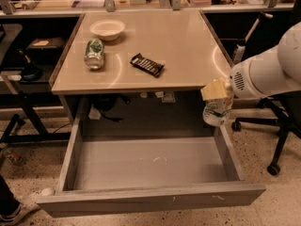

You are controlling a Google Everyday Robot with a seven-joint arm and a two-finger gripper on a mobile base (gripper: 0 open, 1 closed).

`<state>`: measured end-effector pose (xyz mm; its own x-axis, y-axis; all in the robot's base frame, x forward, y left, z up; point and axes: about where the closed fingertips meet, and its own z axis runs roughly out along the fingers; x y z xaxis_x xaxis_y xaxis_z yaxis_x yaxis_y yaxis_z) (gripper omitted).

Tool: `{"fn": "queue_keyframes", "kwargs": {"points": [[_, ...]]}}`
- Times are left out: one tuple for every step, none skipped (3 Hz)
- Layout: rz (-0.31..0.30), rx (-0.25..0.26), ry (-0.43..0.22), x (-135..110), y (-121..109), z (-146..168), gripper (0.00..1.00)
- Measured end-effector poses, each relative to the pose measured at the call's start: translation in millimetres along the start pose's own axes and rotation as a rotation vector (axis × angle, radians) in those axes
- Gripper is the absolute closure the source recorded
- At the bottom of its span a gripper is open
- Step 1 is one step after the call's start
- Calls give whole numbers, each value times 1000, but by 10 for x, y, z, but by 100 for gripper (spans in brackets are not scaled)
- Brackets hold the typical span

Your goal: Place 7up can into top drawer

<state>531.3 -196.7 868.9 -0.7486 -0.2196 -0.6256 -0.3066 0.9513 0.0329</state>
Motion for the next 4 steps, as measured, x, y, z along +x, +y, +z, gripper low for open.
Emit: {"fn": "queue_keyframes", "kwargs": {"points": [[0,0,0,1,1,1,100],[61,6,11,216,99,212,100],[118,23,15,529,274,637,100],[191,19,20,754,427,939,100]]}}
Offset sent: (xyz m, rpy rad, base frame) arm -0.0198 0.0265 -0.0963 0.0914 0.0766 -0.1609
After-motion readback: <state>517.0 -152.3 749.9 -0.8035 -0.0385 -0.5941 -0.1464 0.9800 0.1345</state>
